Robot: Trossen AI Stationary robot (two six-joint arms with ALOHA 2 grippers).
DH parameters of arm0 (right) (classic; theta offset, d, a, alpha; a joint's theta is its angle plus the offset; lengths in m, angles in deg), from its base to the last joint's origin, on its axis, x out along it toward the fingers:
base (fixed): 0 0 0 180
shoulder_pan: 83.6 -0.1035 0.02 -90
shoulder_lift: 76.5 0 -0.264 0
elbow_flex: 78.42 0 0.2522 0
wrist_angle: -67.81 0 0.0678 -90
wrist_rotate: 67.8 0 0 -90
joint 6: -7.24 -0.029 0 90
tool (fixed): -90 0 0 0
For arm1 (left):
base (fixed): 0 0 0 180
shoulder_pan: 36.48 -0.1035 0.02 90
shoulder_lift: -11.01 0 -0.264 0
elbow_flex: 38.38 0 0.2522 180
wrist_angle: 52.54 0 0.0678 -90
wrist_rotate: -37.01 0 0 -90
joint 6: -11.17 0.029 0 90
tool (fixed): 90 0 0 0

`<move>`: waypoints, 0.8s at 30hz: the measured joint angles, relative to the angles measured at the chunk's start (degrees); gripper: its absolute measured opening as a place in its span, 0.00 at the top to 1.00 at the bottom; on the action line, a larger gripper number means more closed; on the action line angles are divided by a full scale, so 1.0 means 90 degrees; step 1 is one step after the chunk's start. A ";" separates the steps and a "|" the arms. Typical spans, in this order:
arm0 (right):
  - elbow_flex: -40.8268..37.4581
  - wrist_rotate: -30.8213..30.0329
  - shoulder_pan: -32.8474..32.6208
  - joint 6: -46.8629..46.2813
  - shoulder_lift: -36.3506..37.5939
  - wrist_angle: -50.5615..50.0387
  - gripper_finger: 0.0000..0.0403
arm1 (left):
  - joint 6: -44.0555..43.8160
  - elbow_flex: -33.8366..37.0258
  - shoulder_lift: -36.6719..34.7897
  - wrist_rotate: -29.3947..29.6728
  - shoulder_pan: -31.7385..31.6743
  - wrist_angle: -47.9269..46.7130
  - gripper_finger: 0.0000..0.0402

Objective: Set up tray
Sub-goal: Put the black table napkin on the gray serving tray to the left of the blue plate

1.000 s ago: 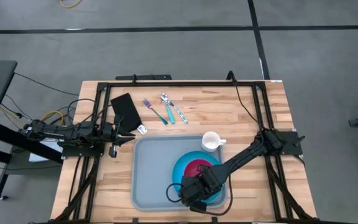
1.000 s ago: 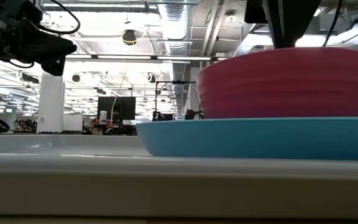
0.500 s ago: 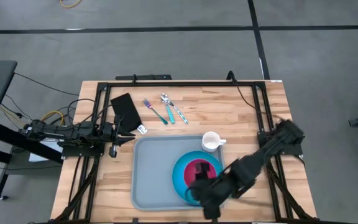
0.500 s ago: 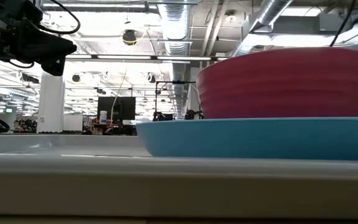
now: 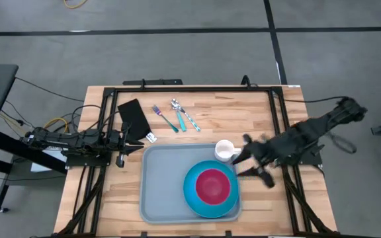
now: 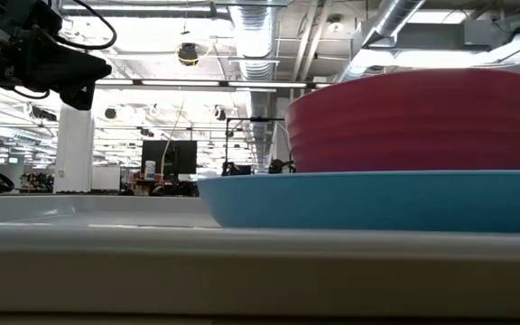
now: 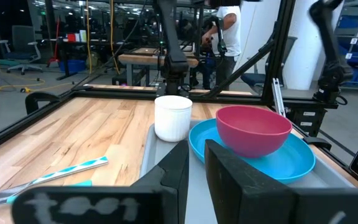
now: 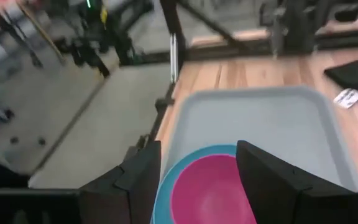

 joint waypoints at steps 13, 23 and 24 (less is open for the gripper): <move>-0.2746 0.0404 0.0678 0.0654 0.3680 0.1939 0.50 | -0.0002 0.0000 0.0000 0.0002 0.0000 0.0000 0.90; -0.4217 0.0670 0.1032 0.0667 0.6018 0.2480 0.53 | 0.0000 0.0000 0.0000 0.0001 -0.0001 0.0000 0.90; -0.4349 0.0665 0.1032 0.0667 0.6170 0.2553 0.53 | 0.0000 -0.0001 0.0000 0.0002 -0.0001 0.0000 0.90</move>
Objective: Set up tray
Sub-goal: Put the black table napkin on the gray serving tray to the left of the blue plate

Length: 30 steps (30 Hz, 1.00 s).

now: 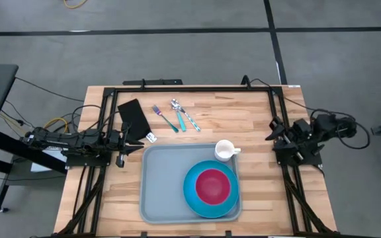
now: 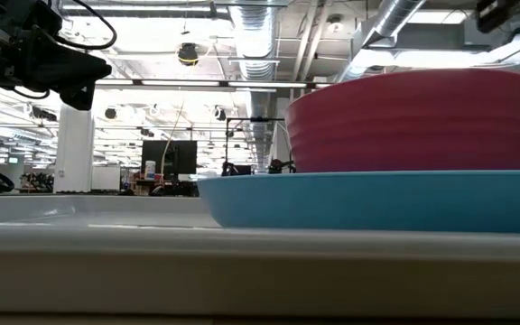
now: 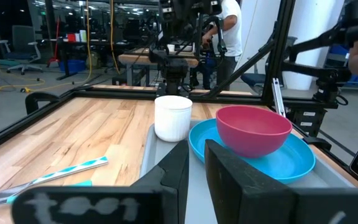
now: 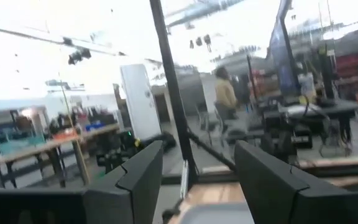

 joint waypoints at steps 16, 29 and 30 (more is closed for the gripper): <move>-0.1618 -0.0180 0.0041 0.0328 -0.0006 0.1689 0.53 | 0.0000 0.0000 0.0048 -0.0005 -0.0001 0.0010 0.90; -0.2009 -0.0175 0.0036 0.0685 -0.0011 0.0978 0.53 | 0.0000 0.0001 0.0046 -0.0005 0.0001 0.0002 0.90; -0.2009 -0.0178 0.0038 0.0763 -0.0011 0.0795 0.53 | -0.0002 0.0001 0.0046 -0.0005 -0.0001 0.0002 0.90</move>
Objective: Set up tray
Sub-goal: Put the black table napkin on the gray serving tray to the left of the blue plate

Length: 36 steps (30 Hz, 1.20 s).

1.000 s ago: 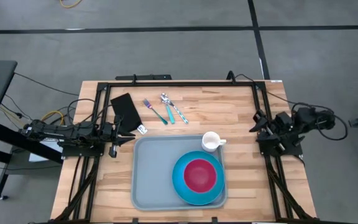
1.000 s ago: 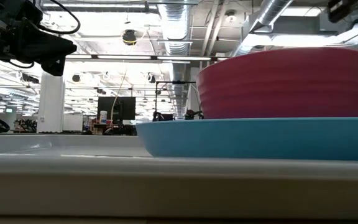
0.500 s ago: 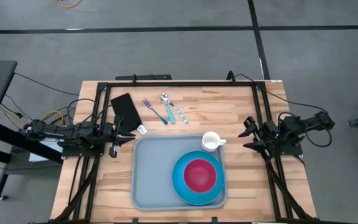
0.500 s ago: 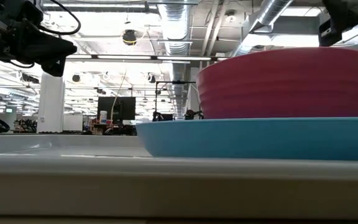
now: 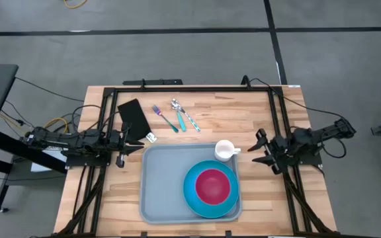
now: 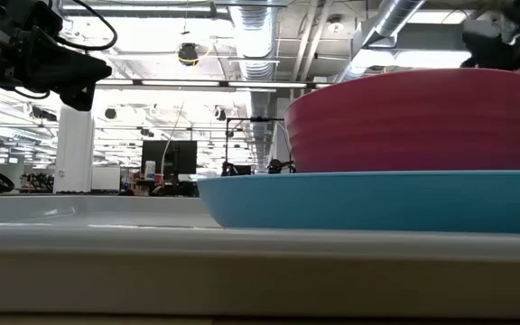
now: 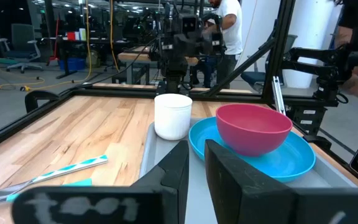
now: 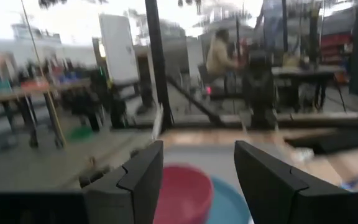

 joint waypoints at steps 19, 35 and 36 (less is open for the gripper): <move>-0.0002 -0.0007 -0.0001 0.0453 -0.0010 -0.0517 0.53 | 0.0002 -0.0001 0.0000 0.0000 0.0000 0.0000 0.90; -0.0005 -0.0007 -0.0001 0.0451 -0.0012 -0.0529 0.53 | 0.0312 0.0000 0.0002 0.0394 0.0000 0.0035 0.90; -0.0005 -0.0007 -0.0001 0.0451 -0.0012 -0.0529 0.53 | 0.0514 0.0000 0.0002 0.0518 -0.0002 0.0056 0.90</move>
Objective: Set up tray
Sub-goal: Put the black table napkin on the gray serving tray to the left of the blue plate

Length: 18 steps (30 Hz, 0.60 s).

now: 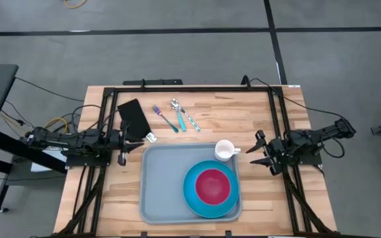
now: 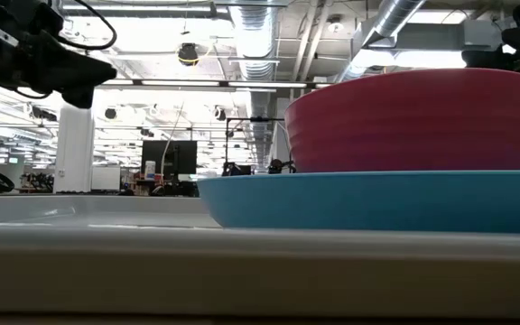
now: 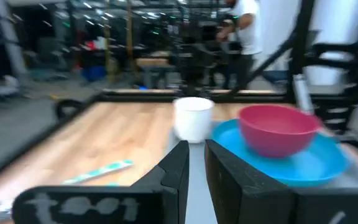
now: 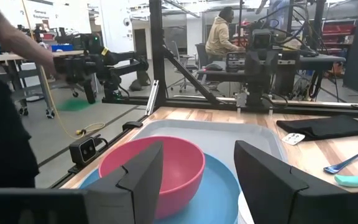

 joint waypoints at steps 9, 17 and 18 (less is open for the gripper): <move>-0.0002 0.0002 0.0000 0.0000 0.0000 -0.0002 0.53 | -0.2023 0.0000 -0.0007 -0.0019 0.0003 0.0059 0.90; -0.0002 0.0000 0.0000 0.0000 0.0000 -0.0005 0.53 | -0.5965 0.0000 -0.0005 0.0539 0.0005 0.0135 0.90; -0.0002 0.0001 0.0000 0.0000 0.0000 -0.0005 0.53 | -0.6305 0.0000 -0.0003 0.0711 0.0004 0.0136 0.90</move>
